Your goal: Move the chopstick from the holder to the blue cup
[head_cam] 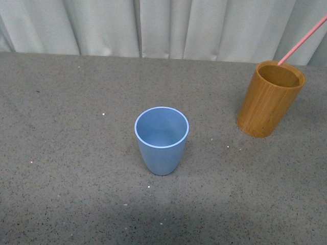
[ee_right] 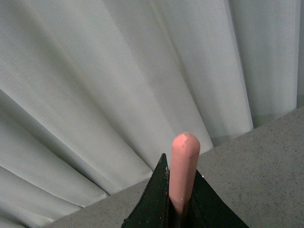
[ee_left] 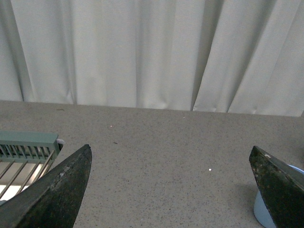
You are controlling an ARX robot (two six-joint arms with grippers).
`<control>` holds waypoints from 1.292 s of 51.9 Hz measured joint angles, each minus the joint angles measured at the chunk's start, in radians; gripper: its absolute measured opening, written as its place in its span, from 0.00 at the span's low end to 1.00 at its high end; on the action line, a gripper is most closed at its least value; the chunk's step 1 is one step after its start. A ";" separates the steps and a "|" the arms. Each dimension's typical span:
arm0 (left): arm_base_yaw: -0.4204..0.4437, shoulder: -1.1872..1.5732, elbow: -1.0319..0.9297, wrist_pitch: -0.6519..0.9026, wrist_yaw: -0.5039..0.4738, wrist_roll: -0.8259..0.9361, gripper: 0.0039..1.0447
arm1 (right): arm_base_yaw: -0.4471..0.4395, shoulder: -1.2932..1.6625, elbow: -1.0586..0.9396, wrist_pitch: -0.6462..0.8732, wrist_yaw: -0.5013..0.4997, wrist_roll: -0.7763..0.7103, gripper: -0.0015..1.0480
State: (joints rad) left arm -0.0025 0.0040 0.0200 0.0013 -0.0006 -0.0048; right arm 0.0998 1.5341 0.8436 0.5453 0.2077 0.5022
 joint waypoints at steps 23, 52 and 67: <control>0.000 0.000 0.000 0.000 0.000 0.000 0.94 | 0.245 -0.040 -0.056 -0.011 0.000 0.078 0.03; 0.000 0.000 0.000 0.000 0.000 0.000 0.94 | 0.342 0.024 -0.121 0.017 0.018 0.105 0.03; 0.000 0.000 0.000 0.000 0.000 0.000 0.94 | 0.355 0.045 -0.121 0.022 0.017 0.105 0.03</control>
State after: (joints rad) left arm -0.0029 0.0040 0.0200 0.0013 -0.0006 -0.0048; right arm 0.4545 1.5795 0.7227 0.5674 0.2249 0.6075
